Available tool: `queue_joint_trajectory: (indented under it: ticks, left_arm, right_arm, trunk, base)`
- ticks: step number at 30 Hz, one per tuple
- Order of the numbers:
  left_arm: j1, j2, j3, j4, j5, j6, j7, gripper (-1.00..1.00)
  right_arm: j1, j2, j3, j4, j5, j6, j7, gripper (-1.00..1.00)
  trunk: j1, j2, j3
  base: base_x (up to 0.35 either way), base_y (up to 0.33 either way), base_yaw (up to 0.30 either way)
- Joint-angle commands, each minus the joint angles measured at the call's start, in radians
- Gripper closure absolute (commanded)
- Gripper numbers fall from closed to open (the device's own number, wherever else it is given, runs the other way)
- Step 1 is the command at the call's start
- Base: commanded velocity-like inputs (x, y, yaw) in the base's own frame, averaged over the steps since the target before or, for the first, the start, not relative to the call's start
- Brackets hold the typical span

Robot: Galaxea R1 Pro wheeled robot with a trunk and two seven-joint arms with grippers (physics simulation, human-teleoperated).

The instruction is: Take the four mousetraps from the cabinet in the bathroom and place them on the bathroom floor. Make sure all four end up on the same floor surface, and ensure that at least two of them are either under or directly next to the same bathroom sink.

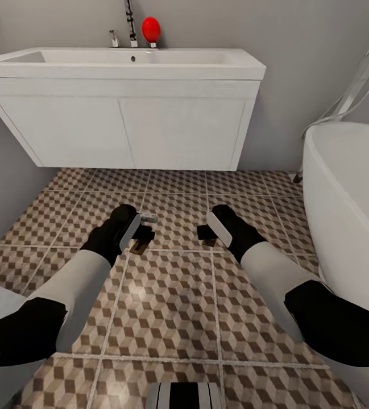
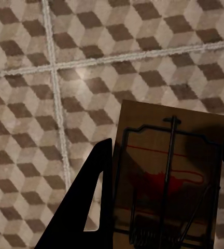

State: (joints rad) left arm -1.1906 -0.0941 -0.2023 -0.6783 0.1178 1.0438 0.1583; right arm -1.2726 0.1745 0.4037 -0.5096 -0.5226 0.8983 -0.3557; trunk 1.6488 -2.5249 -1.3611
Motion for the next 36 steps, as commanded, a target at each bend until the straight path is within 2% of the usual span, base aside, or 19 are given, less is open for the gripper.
queue_joint_trajectory:
  ticks: [1,9,36]
  left_arm:
    - [-0.003,0.001,-0.003,-0.001,0.010,0.003,0.009,1.00]
    - [-0.020,0.001,-0.003,0.001,0.010,0.003,0.009,1.00]
    - [-0.051,-0.004,-0.003,0.002,0.010,0.003,0.009,1.00]
  right_arm:
    - [-0.004,0.000,0.003,0.001,-0.010,0.002,-0.009,1.00]
    - [-0.040,0.000,0.003,0.024,-0.011,0.003,-0.008,1.00]
    - [-0.095,0.000,0.003,0.044,-0.011,0.004,-0.008,1.00]
  trunk:
    - [0.000,-0.001,-0.005]
    - [0.000,-0.001,-0.005]
    - [0.012,-0.007,-0.109]
  base:
    - [0.000,0.000,0.000]
    - [0.000,0.000,0.000]
    - [0.000,0.000,0.000]
